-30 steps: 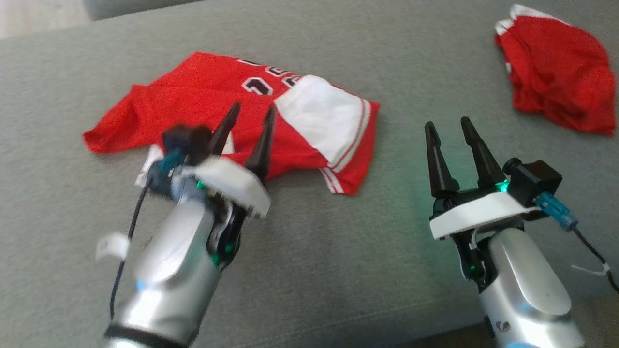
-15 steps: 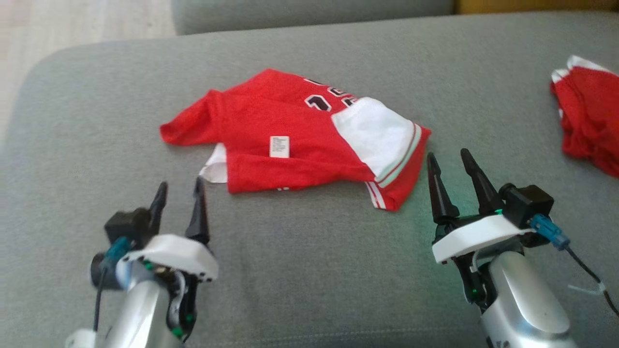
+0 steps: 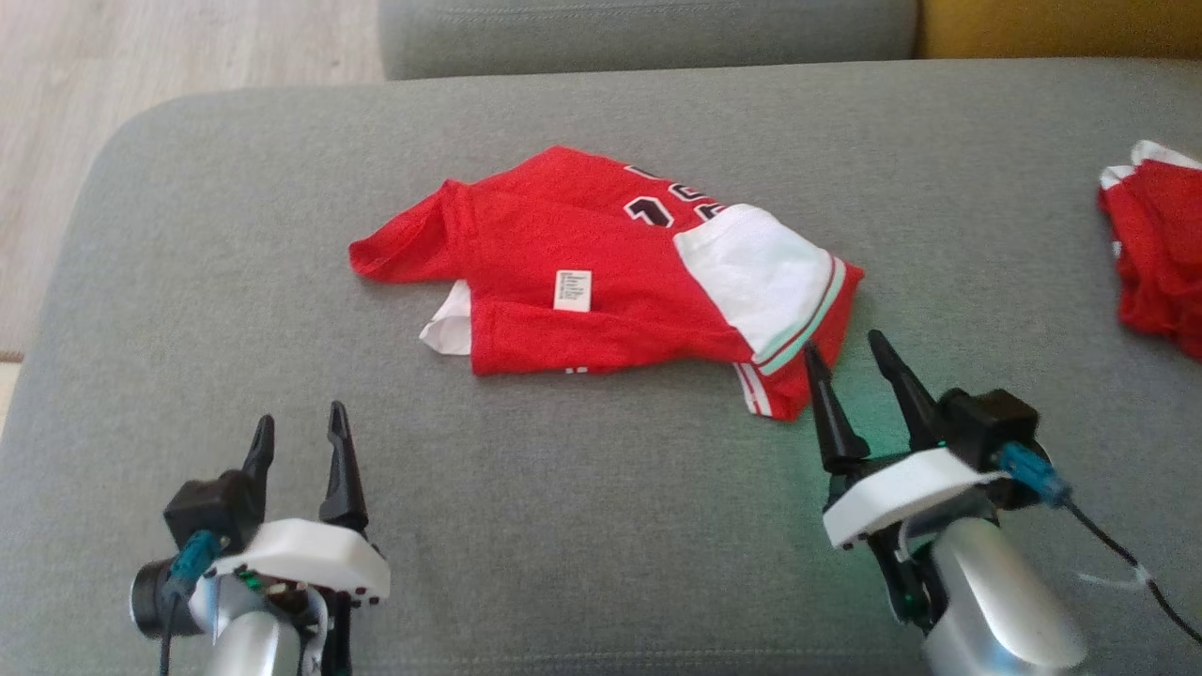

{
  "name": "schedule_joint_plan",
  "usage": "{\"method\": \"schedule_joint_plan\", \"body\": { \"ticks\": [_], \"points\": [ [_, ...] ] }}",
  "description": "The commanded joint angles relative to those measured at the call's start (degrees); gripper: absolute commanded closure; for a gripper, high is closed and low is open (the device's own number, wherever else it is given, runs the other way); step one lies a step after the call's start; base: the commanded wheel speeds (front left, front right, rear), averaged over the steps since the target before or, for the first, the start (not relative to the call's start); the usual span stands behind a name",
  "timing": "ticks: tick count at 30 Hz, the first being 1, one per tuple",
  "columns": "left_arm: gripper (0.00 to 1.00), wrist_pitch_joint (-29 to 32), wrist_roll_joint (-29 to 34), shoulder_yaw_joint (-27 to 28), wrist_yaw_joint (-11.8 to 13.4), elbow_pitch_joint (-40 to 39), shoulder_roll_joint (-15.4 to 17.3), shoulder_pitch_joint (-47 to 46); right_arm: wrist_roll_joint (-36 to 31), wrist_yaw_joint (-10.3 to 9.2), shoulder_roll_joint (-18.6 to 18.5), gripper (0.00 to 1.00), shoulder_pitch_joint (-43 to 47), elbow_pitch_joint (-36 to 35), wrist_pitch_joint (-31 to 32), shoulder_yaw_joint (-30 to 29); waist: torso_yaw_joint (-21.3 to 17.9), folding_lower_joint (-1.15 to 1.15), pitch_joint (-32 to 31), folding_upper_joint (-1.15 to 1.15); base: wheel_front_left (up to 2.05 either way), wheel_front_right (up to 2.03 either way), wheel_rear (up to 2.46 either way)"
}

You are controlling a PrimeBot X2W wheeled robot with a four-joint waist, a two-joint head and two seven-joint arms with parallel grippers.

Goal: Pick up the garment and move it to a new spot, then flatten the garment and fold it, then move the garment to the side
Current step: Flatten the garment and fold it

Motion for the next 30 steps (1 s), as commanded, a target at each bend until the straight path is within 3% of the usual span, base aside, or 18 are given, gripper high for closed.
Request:
{"method": "schedule_joint_plan", "body": {
  "ticks": [1,7,16,30],
  "points": [
    [0.00,-0.70,-0.31,1.37,0.40,-2.29,0.44,-2.17,-0.94,-0.05,0.24,0.00,-2.97,-1.19,-0.61,1.84,0.73,0.00,0.65,0.00,0.00,0.00,0.00],
    [0.00,-0.70,-1.84,-1.86,0.58,-2.42,0.43,-3.71,-4.65,-0.05,0.24,0.00,-10.04,4.13,-0.61,3.39,4.52,0.00,2.81,0.00,0.00,0.00,0.00],
    [0.00,-0.70,-4.57,-6.64,0.39,-2.30,0.43,-5.97,-10.50,-0.05,0.24,0.00,-21.31,17.78,-0.43,1.57,10.24,0.00,6.94,0.00,0.00,0.00,0.00],
    [0.00,-0.70,-7.59,-9.55,0.87,-2.90,0.43,-7.96,-16.09,-0.05,0.24,0.00,-27.33,26.31,-0.57,-2.75,11.81,0.00,10.44,0.00,0.00,0.00,0.00]
  ]
}}
